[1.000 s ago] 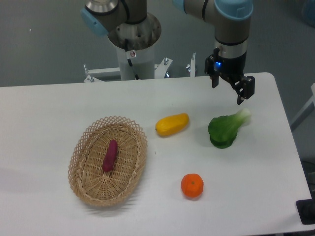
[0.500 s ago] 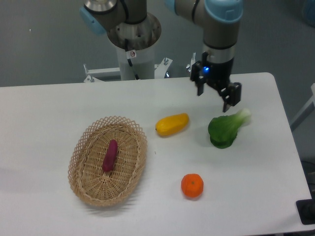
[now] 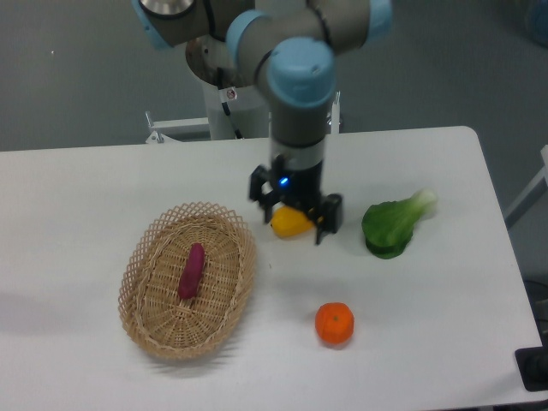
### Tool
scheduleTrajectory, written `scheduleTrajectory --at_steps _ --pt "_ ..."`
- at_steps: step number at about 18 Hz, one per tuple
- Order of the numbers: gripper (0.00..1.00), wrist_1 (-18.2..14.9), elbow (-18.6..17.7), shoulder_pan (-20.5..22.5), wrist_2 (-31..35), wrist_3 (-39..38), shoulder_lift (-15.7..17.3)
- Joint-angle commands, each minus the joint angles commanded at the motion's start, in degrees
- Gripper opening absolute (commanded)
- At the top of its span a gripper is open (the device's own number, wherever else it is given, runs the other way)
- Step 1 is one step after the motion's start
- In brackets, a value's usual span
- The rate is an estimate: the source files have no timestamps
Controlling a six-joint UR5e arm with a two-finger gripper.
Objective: Pick up the sweet potato from the basket
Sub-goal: 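Move the open gripper over the basket toward the purple sweet potato, then lower the gripper onto the sweet potato and close on it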
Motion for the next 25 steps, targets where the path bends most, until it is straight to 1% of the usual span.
scheduleTrajectory --at_steps 2,3,4,6,9,12,16,21,25 --pt "1.0 -0.09 -0.35 -2.46 0.0 -3.08 -1.05" --pt "1.0 0.52 -1.05 -3.52 0.09 -5.36 -1.84" --pt "1.0 0.61 -1.4 -3.96 0.0 -6.6 -2.37" --pt "1.0 0.53 -1.67 -6.33 0.09 -6.7 -4.04" --pt "1.0 0.7 -1.76 -8.79 0.44 -6.96 -6.59" --pt "1.0 1.75 -2.46 -10.81 3.07 -7.14 -8.18" --pt "1.0 2.54 -4.13 -11.44 4.83 -7.14 -8.97" --pt "1.0 5.09 -4.57 -12.14 5.19 -7.22 -10.55" --pt "1.0 5.18 -4.57 -12.14 5.19 -7.22 -11.08"
